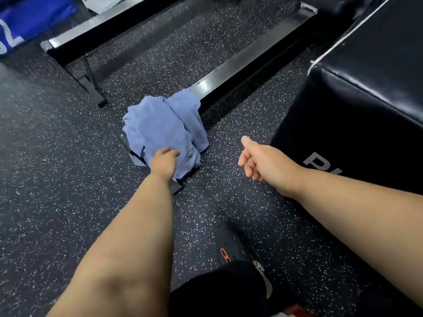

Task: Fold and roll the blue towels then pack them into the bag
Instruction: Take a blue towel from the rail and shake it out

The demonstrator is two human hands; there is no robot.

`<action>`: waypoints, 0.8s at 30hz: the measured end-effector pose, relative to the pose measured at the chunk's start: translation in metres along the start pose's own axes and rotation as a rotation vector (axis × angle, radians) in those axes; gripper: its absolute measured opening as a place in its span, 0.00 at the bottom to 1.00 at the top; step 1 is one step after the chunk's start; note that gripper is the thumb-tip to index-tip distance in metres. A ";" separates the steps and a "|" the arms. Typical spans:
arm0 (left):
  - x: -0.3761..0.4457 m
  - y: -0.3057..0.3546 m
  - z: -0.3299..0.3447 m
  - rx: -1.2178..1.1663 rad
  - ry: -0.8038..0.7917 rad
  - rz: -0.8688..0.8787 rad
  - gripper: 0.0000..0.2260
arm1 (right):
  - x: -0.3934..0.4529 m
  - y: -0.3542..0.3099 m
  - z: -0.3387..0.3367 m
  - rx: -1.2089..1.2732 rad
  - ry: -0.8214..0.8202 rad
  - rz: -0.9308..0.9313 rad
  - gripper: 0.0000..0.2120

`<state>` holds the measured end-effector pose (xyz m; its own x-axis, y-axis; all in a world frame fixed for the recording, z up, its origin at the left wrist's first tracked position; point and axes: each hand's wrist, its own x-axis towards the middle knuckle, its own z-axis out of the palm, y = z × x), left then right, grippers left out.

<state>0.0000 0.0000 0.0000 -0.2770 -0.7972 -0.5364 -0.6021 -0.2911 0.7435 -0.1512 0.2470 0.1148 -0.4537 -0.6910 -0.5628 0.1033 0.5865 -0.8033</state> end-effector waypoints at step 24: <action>-0.045 0.031 -0.052 0.103 0.197 0.062 0.07 | -0.029 -0.011 0.017 -0.006 0.075 -0.038 0.30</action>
<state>0.0327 0.0000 0.0679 -0.1704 -0.9029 -0.3946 -0.6645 -0.1904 0.7227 -0.1240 0.2533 0.1371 -0.5220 -0.6797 -0.5153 0.0792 0.5629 -0.8227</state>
